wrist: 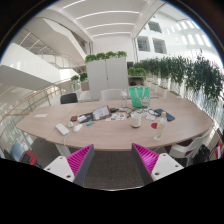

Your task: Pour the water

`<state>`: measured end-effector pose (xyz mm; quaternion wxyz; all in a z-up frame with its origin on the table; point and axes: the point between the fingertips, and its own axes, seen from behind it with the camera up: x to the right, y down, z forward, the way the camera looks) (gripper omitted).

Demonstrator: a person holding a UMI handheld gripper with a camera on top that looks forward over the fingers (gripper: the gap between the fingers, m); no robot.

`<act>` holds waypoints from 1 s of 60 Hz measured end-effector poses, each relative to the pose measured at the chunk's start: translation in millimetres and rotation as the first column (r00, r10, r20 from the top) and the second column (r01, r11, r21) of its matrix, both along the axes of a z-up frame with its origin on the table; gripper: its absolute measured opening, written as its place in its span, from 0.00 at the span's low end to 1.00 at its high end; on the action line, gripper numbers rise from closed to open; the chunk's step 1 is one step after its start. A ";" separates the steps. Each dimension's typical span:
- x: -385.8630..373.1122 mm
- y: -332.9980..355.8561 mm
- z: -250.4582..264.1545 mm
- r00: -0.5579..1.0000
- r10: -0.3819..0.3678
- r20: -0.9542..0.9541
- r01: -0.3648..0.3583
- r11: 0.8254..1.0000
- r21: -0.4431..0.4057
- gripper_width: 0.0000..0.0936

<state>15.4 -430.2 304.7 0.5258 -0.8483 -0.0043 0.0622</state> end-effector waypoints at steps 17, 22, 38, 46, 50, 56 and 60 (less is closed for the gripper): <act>-2.2 12.3 -10.6 1.000 0.003 -0.006 -0.003 0.999 0.039 0.88; 11.2 22.3 -24.4 1.000 -0.004 -0.003 0.004 0.999 0.045 0.88; 142.1 118.6 -84.1 0.991 -0.128 0.033 0.120 0.977 0.177 0.89; 212.9 193.3 -127.7 0.983 -0.181 0.027 0.169 0.954 0.246 0.89; 238.0 228.1 -145.0 0.981 -0.193 0.020 0.179 0.940 0.291 0.89; 277.2 272.9 -176.7 0.970 -0.242 0.007 0.229 0.925 0.305 0.89; 298.1 296.8 -193.3 0.965 -0.264 -0.004 0.253 0.920 0.300 0.89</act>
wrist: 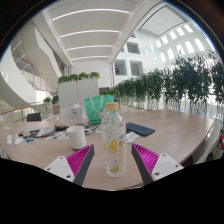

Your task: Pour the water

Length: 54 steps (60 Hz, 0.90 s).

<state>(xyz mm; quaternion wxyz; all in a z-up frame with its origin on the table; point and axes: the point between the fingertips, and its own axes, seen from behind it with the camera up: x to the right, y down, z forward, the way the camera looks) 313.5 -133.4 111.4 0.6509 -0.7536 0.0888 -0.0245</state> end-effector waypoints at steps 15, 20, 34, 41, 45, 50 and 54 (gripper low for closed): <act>16.2 82.7 -35.1 0.999 0.044 0.000 -0.044 0.999 0.008 0.57; 14.8 84.7 -33.3 1.000 0.004 0.024 -0.005 0.999 0.048 0.55; 27.7 92.7 -33.7 0.998 -0.052 -0.037 0.050 0.997 -0.063 0.37; 59.9 110.8 28.2 0.987 -0.067 0.143 0.077 0.995 -0.066 0.37; 68.1 129.9 64.0 0.954 -0.041 0.298 0.066 0.995 -0.075 0.37; 71.6 165.7 107.2 0.825 0.032 0.565 0.040 0.993 -0.115 0.37; 61.3 191.5 133.2 0.635 0.123 0.763 0.020 0.984 -0.175 0.37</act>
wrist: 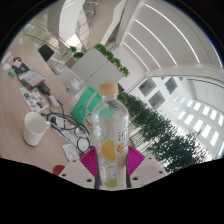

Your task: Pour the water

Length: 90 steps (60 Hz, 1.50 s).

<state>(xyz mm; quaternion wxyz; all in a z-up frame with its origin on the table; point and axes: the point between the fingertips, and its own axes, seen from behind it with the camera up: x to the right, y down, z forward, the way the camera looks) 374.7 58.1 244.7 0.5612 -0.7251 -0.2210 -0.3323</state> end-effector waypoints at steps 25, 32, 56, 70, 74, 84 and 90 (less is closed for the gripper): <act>-78.4 96.9 -32.8 0.182 0.380 0.907 -0.044 0.924 -0.379 0.37; -81.4 102.8 -36.6 0.050 0.404 0.913 0.000 0.914 -0.405 0.37; -87.5 119.5 15.4 0.577 0.264 0.772 -0.150 0.964 -0.218 0.37; -46.8 72.6 42.1 0.880 0.183 -0.438 -0.065 0.961 0.270 0.38; -24.7 44.2 5.7 0.748 0.192 -0.635 0.034 0.945 0.325 0.40; -9.3 68.8 -78.9 0.680 0.101 -0.726 0.063 0.979 0.195 0.40; -12.4 66.6 -139.7 0.620 0.102 -0.778 0.030 0.988 0.154 0.40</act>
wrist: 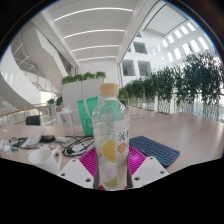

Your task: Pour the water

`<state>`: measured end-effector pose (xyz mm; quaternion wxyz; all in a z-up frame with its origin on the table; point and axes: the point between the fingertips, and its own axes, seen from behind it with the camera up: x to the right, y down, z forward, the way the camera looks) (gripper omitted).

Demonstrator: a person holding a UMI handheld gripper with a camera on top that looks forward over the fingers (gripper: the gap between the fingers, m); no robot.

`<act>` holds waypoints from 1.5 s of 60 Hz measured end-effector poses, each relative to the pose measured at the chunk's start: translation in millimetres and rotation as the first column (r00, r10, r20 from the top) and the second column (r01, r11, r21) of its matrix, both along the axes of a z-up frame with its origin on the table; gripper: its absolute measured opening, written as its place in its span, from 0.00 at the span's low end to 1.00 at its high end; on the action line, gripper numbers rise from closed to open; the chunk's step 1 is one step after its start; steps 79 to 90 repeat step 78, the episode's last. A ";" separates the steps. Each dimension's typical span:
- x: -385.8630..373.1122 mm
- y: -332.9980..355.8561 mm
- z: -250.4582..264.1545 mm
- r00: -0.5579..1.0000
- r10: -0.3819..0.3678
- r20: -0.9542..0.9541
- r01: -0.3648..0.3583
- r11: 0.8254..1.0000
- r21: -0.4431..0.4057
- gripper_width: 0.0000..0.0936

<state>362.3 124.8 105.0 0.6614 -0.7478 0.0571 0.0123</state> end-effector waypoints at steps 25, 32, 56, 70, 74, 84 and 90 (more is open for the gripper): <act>5.5 -8.5 -23.2 0.999 0.016 0.033 -0.016 1.000 0.012 0.44; 2.5 -9.8 -27.7 0.999 0.023 0.023 -0.022 0.999 -0.031 0.60; -39.4 -188.9 37.5 1.000 -0.011 -0.015 0.007 0.978 -0.207 0.83; -92.9 -304.9 110.0 0.996 -0.055 0.065 0.067 0.976 -0.206 0.83; -101.1 -330.4 125.6 0.993 -0.074 0.091 0.091 0.976 -0.196 0.82; -113.7 -353.7 138.9 0.993 -0.086 0.082 0.100 0.978 -0.182 0.82; -113.7 -353.7 138.9 0.993 -0.086 0.082 0.100 0.978 -0.182 0.82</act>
